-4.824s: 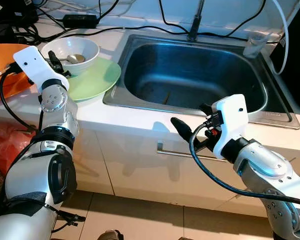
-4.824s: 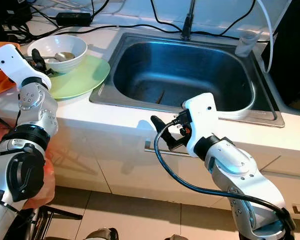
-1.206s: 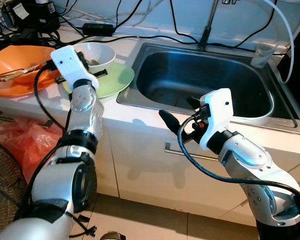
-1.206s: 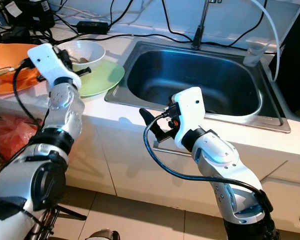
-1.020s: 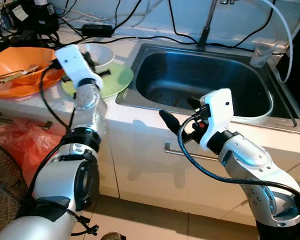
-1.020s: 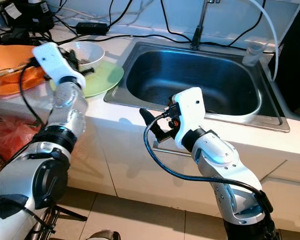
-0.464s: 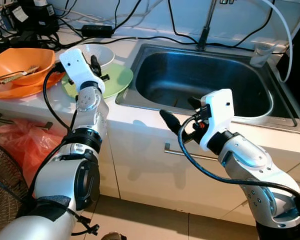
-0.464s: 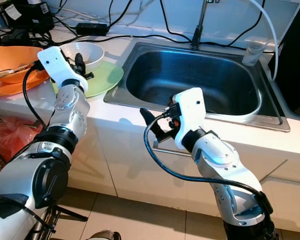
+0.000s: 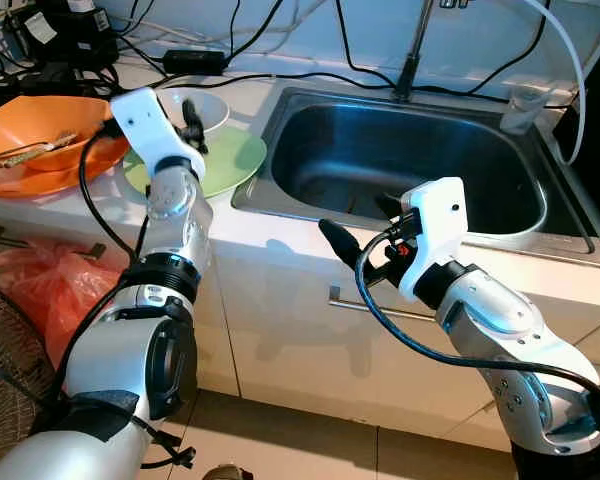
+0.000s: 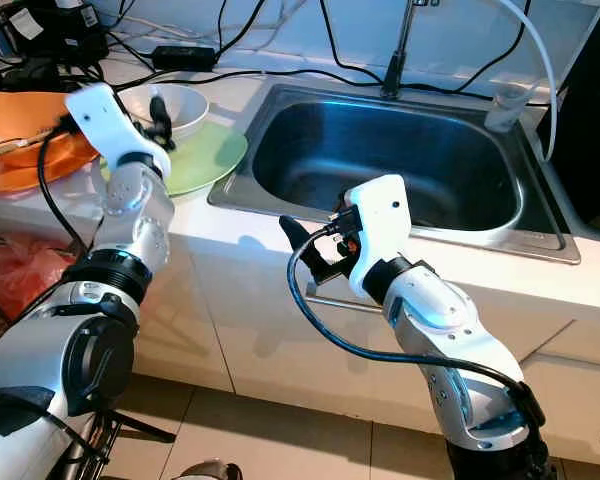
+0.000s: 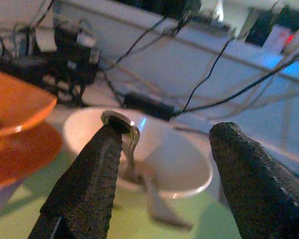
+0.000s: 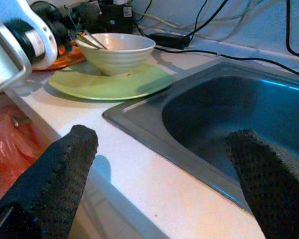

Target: Kitchen organization

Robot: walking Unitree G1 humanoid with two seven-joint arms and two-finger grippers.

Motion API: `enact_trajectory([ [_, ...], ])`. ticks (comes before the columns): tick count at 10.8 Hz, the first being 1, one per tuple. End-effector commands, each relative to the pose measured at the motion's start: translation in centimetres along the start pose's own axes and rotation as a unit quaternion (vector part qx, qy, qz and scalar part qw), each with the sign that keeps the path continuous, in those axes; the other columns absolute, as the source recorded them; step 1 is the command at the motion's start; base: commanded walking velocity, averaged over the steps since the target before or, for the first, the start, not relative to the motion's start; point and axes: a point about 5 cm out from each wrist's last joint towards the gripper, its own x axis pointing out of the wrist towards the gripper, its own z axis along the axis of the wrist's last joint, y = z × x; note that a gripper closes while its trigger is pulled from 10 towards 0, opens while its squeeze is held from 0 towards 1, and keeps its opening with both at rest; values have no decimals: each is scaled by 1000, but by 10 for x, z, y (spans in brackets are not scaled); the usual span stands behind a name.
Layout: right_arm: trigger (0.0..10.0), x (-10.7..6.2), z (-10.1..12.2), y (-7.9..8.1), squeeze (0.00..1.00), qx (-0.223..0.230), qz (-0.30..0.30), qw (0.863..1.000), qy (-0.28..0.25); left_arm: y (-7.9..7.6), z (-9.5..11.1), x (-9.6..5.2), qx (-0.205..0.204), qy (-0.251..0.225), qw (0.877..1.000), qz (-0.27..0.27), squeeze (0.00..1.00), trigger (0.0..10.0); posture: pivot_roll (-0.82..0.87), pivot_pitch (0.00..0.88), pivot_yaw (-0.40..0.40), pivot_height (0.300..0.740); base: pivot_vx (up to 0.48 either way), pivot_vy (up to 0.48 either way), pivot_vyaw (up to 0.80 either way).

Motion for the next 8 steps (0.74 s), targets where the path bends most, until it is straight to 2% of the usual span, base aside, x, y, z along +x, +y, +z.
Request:
enact_trajectory([
  [1,10000,2,2,0,0,-4,2,1000,-7,-4,9,1,10,-24,1000,-15,1000,10000,-115,16,-4,740,0,0,0],
  [3,10000,4,1,0,0,-3,6,1000,-7,-10,10,-3,8,-39,998,-41,1000,10000,-103,12,-9,740,0,0,0],
  [5,10000,5,1,0,0,-3,7,1000,-8,-9,5,-8,18,-42,998,-41,1000,10000,-99,8,-10,740,0,0,0],
  [8,10000,5,1,0,0,-3,8,1000,-9,-5,9,-15,41,-66,996,-47,1000,10000,-95,8,-10,740,0,0,0],
])
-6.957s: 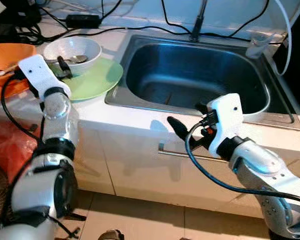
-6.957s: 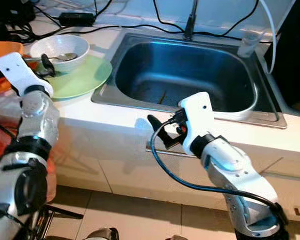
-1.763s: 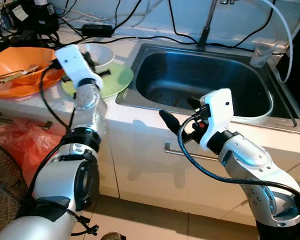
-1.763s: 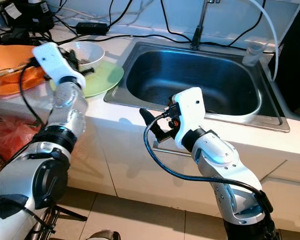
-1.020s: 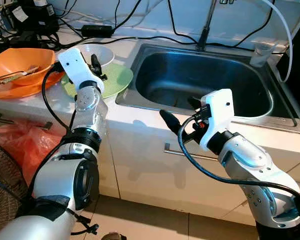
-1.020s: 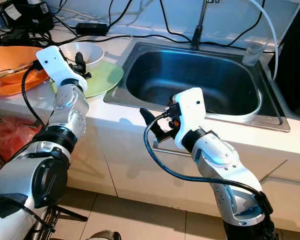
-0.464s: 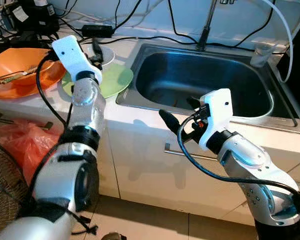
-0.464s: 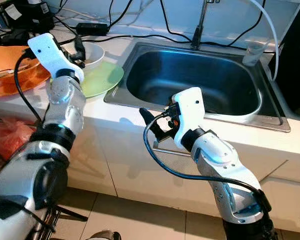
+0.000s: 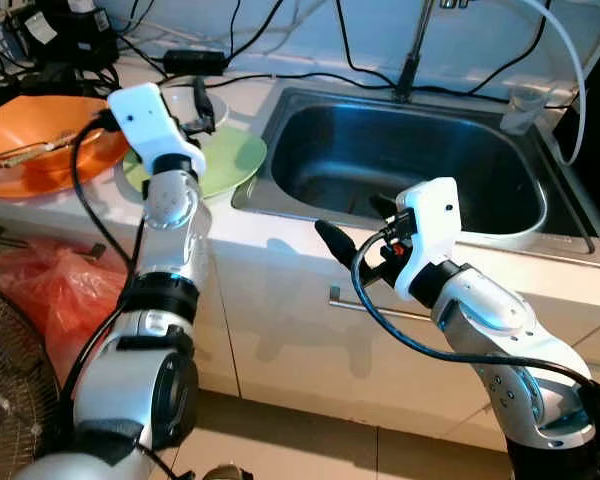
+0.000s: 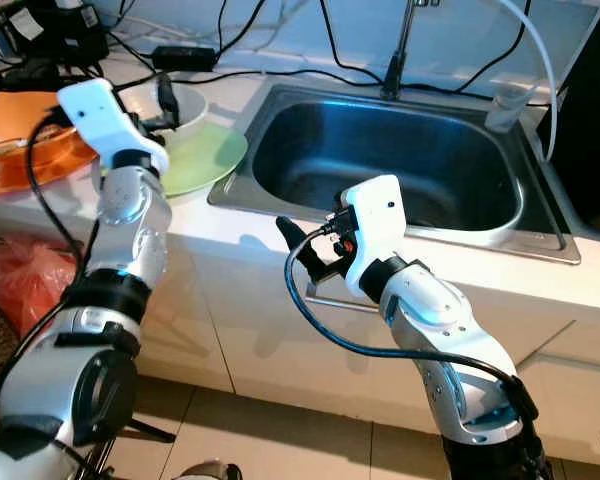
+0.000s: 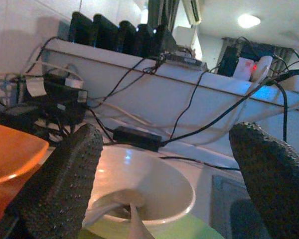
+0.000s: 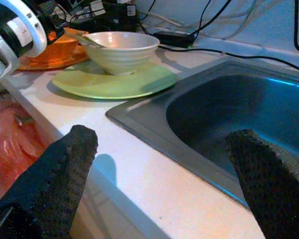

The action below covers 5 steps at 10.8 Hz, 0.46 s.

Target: Kitchen organization

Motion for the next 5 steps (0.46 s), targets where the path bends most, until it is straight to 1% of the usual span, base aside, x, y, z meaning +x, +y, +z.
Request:
enact_trajectory([
  [1,10000,1,4,-1,0,-6,-1,1000,-9,-2,-1,-4,15,0,1000,-4,1000,10000,-94,9,-12,740,0,0,0],
  [3,10000,1,-1,4,0,10,21,1000,0,0,-5,-16,38,-4,999,-7,1000,10000,-85,12,-18,740,0,0,0],
  [5,10000,2,1,3,0,9,19,1000,-3,3,-5,-20,48,-1,999,0,1000,10000,-83,10,-21,740,0,0,0],
])
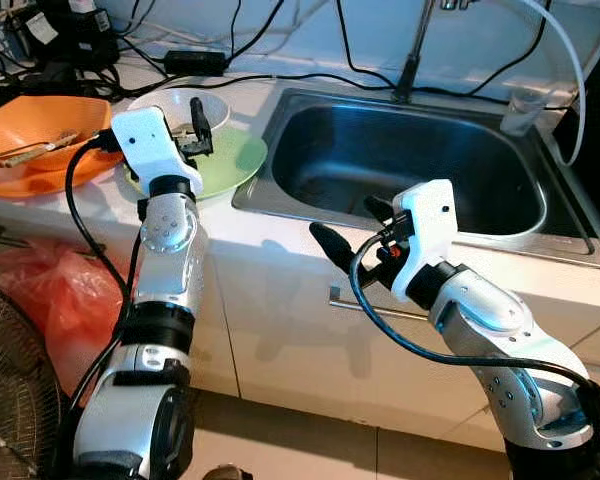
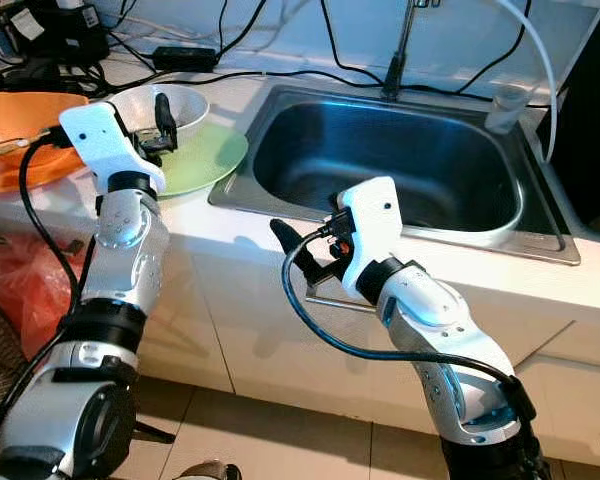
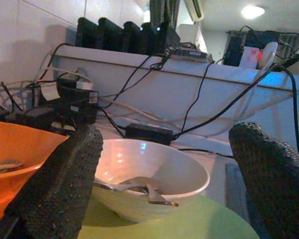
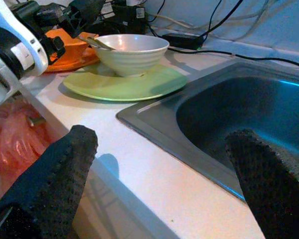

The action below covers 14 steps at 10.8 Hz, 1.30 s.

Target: Kitchen organization

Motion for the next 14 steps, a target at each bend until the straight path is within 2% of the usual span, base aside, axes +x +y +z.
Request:
enact_trajectory([
  [1,10000,1,2,-1,0,1,0,1000,-2,-1,5,1,15,-8,1000,2,1000,10000,-83,11,-22,740,0,0,0],
  [2,10000,1,2,-1,0,1,0,1000,-2,0,7,0,26,-10,1000,5,1000,10000,-82,12,-23,740,0,0,0],
  [3,10000,0,1,-1,0,1,0,1000,-1,2,6,-4,35,-8,999,7,0,10000,-79,19,-26,740,0,0,0],
  [5,10000,0,0,0,0,4,3,1000,1,7,-3,-15,48,8,999,8,0,10000,-75,25,-30,740,0,0,0],
  [6,10000,0,-2,2,0,8,9,1000,8,12,-12,-26,59,20,998,11,0,10000,-68,37,-39,740,0,0,0],
  [7,10000,0,-3,3,0,9,12,1000,11,10,-11,-29,63,16,998,3,0,10000,-68,41,-43,740,0,0,0],
  [12,10000,0,-4,2,0,9,9,1000,12,-13,8,-33,84,-34,995,-52,0,10000,-70,41,-40,740,0,0,0],
  [14,10000,0,-4,3,0,9,12,1000,12,-24,7,-36,79,-31,994,-74,0,10000,-75,38,-39,740,0,0,0],
])
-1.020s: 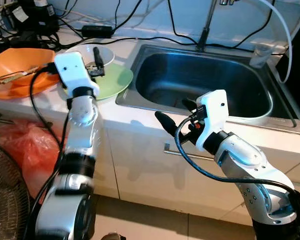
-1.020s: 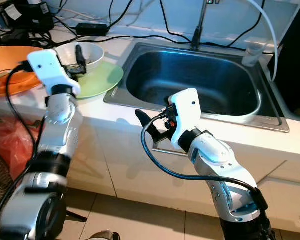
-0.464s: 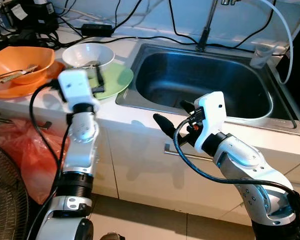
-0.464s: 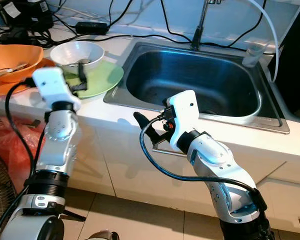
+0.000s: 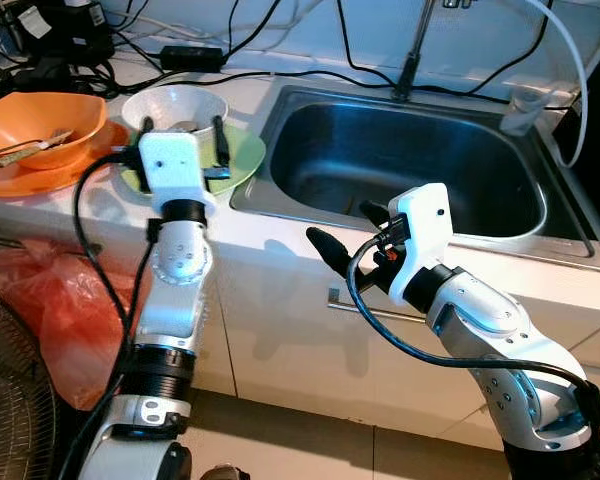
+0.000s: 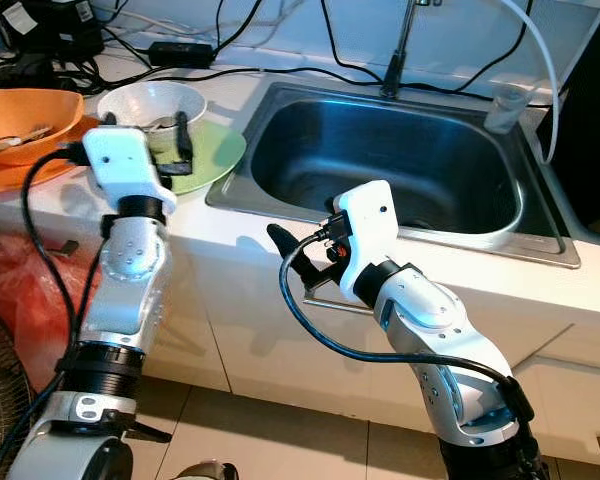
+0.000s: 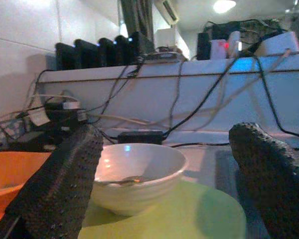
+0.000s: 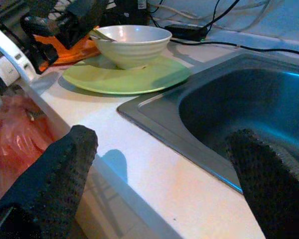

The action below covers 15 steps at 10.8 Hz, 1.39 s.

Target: Kitchen organization

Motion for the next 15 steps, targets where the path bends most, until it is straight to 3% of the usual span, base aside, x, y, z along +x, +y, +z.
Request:
enact_trajectory([
  [1,10000,-1,-2,1,0,6,14,1000,12,-9,-2,-2,-3,6,1000,-20,0,10000,-78,37,-37,740,0,0,0],
  [6,10000,-8,-6,1,0,-2,14,1000,27,-26,-20,-15,-16,51,997,-51,0,10000,-91,51,-41,740,0,0,0],
  [8,10000,-9,-8,-1,0,-1,13,999,31,-18,-27,-20,1,60,998,-28,0,10000,-91,54,-48,740,0,0,0],
  [12,10000,-10,-6,-2,0,-3,11,999,31,6,-24,-4,22,46,999,14,0,10000,-98,60,-54,740,0,0,0],
  [15,10000,-13,-5,0,0,-7,10,999,30,4,-27,5,25,43,999,17,0,10000,-110,69,-56,740,0,0,0],
])
